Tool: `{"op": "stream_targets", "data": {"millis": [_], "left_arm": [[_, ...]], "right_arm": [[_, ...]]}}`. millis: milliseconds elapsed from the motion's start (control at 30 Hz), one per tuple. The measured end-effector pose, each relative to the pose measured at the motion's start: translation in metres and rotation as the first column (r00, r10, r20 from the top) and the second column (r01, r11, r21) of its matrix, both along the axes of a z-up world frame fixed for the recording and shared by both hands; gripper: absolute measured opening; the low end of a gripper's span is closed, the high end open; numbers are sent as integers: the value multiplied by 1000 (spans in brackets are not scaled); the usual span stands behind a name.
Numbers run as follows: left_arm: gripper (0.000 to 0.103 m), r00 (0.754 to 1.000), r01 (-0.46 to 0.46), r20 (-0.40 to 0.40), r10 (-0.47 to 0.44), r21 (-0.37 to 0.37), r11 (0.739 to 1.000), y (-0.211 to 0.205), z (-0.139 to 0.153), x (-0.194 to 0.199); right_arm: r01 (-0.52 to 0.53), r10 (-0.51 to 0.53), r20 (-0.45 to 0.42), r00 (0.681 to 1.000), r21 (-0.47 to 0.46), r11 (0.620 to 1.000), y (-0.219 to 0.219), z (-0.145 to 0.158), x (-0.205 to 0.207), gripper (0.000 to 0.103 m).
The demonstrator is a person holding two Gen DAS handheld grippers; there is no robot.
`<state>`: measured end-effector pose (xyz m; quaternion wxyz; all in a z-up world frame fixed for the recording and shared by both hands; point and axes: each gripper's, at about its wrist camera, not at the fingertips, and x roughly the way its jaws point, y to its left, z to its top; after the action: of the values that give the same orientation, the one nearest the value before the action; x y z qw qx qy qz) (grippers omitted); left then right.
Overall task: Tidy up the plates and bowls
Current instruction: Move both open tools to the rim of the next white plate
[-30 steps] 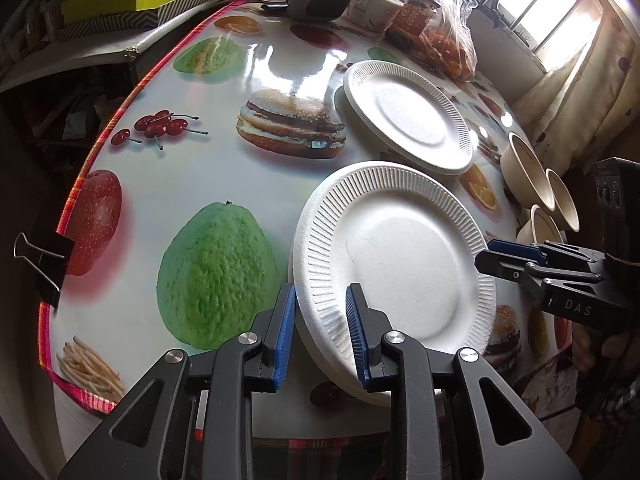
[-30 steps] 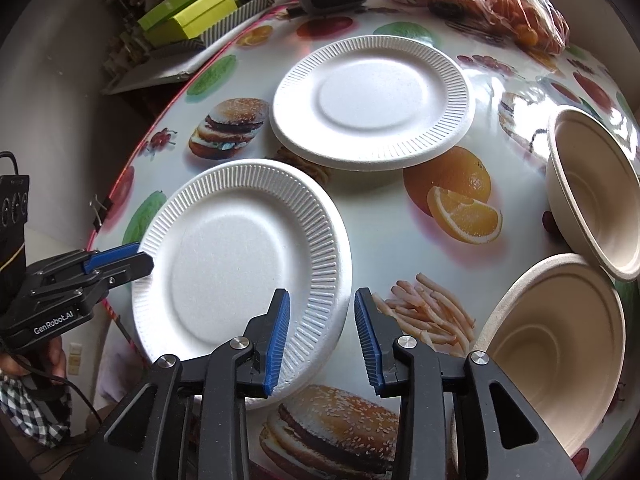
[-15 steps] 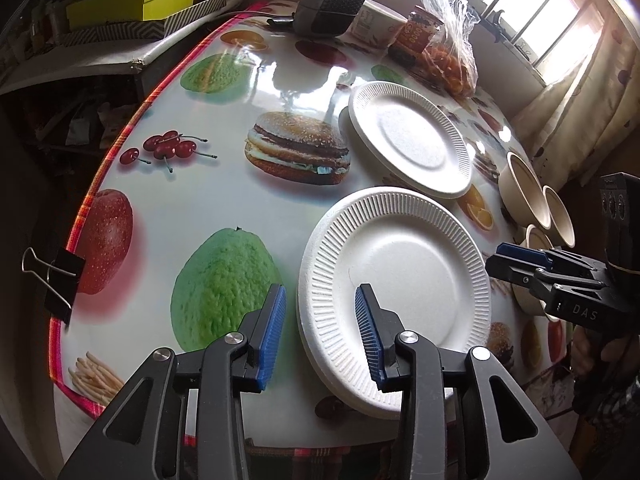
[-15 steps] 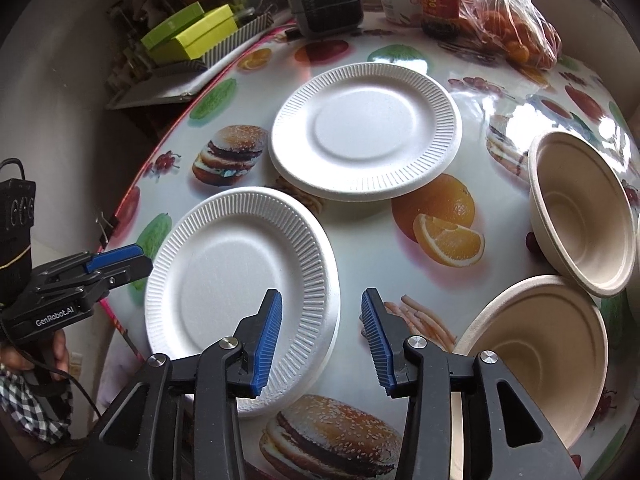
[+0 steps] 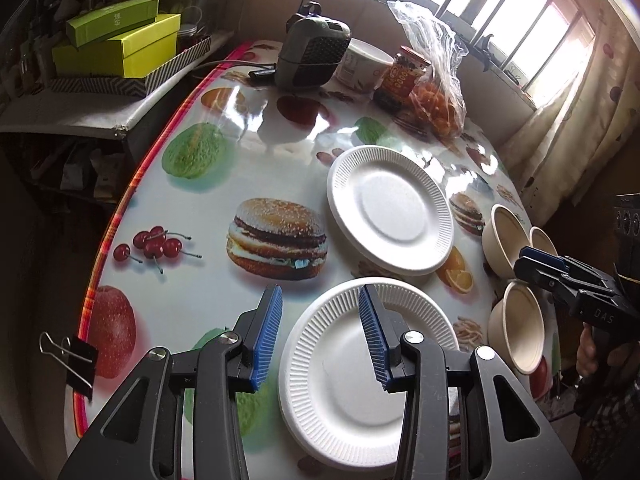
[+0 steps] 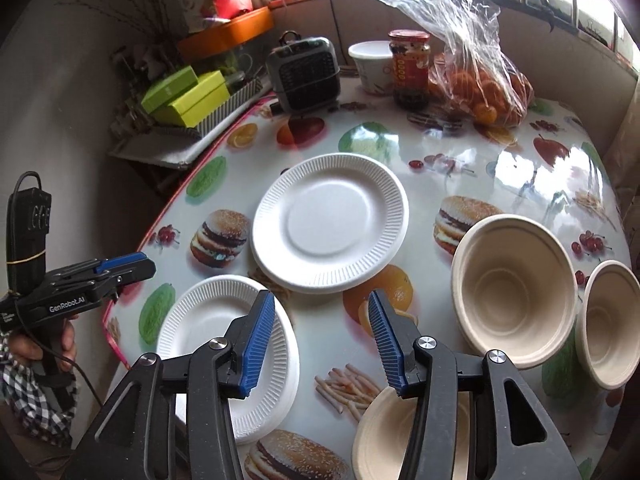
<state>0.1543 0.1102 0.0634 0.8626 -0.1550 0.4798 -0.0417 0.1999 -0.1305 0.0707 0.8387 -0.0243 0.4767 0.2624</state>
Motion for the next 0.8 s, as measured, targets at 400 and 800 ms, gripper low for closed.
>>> {"op": "stream_targets", "data": {"millis": [400,800], "left_arm": [[41,1000,27,-16,-27,12,1000,-13,8,53],[41,994,31,-103,-29,16,999,-20,-21,100]], "right_arm": [[78,-78,-30,997,4,997,-18,9,63,52],[73,-80,-113,990,-64,995,-4,-25,114,52]]}}
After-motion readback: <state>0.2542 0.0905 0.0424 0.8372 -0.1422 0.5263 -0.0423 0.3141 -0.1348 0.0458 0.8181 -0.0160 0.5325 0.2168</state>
